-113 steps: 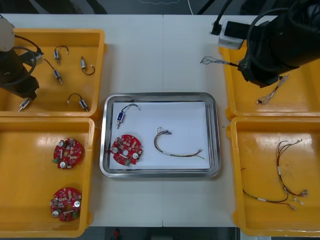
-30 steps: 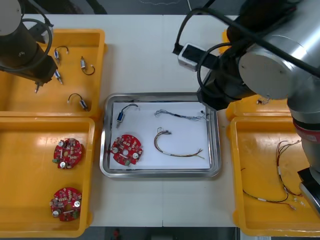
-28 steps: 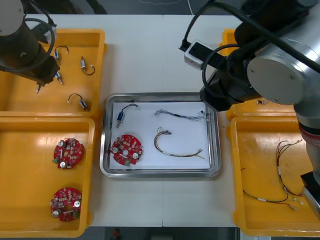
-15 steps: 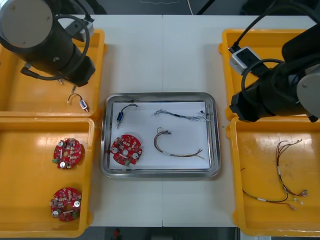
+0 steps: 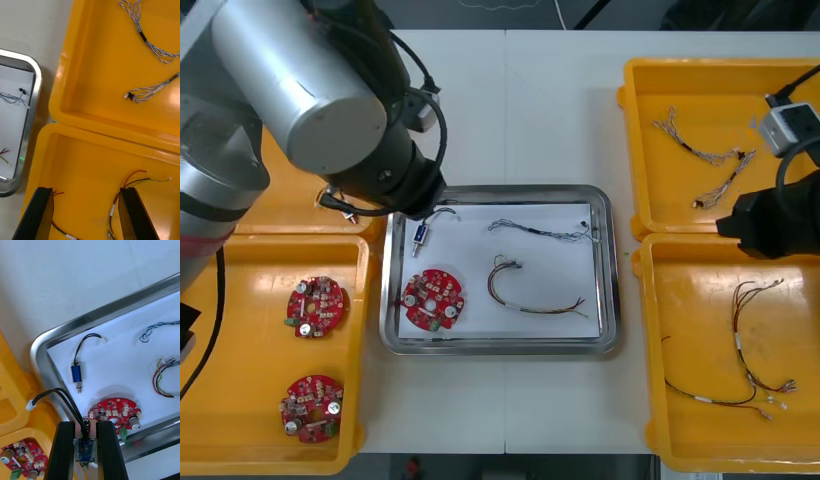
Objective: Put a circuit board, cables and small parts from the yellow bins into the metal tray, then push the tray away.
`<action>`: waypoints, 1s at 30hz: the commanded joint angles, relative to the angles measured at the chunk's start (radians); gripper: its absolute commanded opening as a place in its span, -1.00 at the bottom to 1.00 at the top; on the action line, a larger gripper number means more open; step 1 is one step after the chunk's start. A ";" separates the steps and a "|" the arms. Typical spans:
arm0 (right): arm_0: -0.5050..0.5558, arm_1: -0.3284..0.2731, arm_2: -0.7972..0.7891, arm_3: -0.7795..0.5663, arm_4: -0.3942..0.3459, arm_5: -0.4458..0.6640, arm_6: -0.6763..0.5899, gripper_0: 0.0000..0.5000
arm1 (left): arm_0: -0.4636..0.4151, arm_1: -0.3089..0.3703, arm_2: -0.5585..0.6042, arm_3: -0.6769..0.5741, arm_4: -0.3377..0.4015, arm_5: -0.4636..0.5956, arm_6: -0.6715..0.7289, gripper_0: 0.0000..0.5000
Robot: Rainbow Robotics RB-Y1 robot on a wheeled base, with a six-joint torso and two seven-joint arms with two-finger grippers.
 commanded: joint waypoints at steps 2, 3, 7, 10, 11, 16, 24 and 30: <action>0.091 -0.033 -0.113 -0.040 -0.021 0.003 -0.005 1.00 | 0.005 -0.019 -0.087 0.023 -0.006 -0.083 0.044 -0.99; 0.100 -0.033 -0.122 -0.040 -0.021 0.003 -0.005 1.00 | 0.005 -0.021 -0.099 0.033 -0.006 -0.101 0.045 -1.00; 0.141 -0.033 -0.150 -0.037 -0.007 0.003 -0.014 1.00 | -0.004 -0.035 -0.147 0.086 -0.024 -0.155 0.051 -0.99; 0.174 -0.031 -0.171 -0.013 -0.003 0.003 -0.013 1.00 | -0.007 -0.050 -0.181 0.128 -0.056 -0.198 0.054 -0.99; 0.177 -0.031 -0.175 -0.008 -0.004 0.003 -0.013 1.00 | -0.007 -0.053 -0.185 0.135 -0.059 -0.205 0.054 -0.99; 0.183 -0.031 -0.179 0.027 -0.007 0.003 -0.007 1.00 | -0.009 -0.061 -0.218 0.190 -0.079 -0.271 0.051 -0.99; 0.178 -0.039 -0.178 0.089 -0.006 0.003 -0.005 1.00 | -0.007 -0.073 -0.256 0.265 -0.118 -0.353 0.042 -0.99; 0.178 -0.049 -0.165 0.096 0.014 0.003 -0.001 1.00 | -0.007 -0.073 -0.276 0.290 -0.138 -0.379 0.042 -0.99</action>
